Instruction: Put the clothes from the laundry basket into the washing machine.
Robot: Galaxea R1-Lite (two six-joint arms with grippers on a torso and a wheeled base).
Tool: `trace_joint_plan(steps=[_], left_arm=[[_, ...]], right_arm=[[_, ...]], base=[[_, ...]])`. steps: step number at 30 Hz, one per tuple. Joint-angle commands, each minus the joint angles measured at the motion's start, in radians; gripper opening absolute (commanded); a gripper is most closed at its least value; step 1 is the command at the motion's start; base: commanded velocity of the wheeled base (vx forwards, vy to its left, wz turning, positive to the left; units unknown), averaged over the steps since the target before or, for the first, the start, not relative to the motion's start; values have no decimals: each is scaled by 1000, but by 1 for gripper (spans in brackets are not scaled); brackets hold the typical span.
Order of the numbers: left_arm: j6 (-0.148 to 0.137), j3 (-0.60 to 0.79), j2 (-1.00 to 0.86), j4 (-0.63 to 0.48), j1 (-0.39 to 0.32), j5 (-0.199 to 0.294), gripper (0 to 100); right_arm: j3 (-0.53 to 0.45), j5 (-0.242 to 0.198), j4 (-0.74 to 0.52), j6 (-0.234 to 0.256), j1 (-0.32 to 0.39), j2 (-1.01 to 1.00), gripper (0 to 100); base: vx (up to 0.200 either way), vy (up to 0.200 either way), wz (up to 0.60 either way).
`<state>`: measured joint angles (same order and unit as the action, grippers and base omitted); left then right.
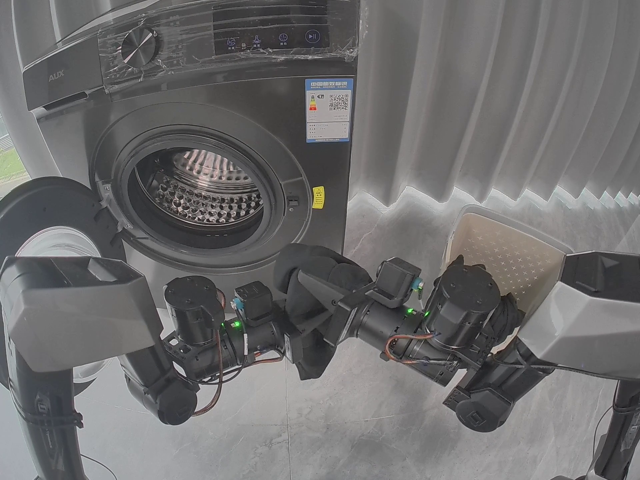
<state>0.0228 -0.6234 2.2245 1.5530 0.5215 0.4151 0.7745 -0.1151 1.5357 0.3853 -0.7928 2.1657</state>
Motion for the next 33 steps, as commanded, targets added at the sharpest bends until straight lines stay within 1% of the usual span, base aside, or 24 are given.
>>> trace_joint_plan(steps=[1,3,4,9,12,25,27,32,33], left_arm=[[5,5,-3,9,-11,-4,0],[5,13,-11,9,-21,-4,0],[5,22,-23,9,-38,-4,0],[5,28,-46,9,-57,-4,0],[5,33,-57,9,-64,-4,0],[6,33,-88,7,-67,-6,0],[6,33,-100,7,-67,-6,0],[13,33,-105,7,-67,-6,0],[13,33,-105,7,-69,-6,0]], right_arm=[[19,22,0,1,15,6,0],[20,31,1,1,29,6,0],[20,32,4,1,44,8,0],[20,35,0,1,67,13,0],[22,49,3,0,76,34,0],[14,52,14,-13,79,91,0],[16,52,14,-23,81,92,0],[14,51,14,-26,79,92,0],[12,51,14,-34,79,92,0]], base=[[0,0,0],[0,0,0],[0,0,0],[0,0,0],[0,0,0],[0,0,0],[0,0,0],[0,0,0],[0,0,0]])
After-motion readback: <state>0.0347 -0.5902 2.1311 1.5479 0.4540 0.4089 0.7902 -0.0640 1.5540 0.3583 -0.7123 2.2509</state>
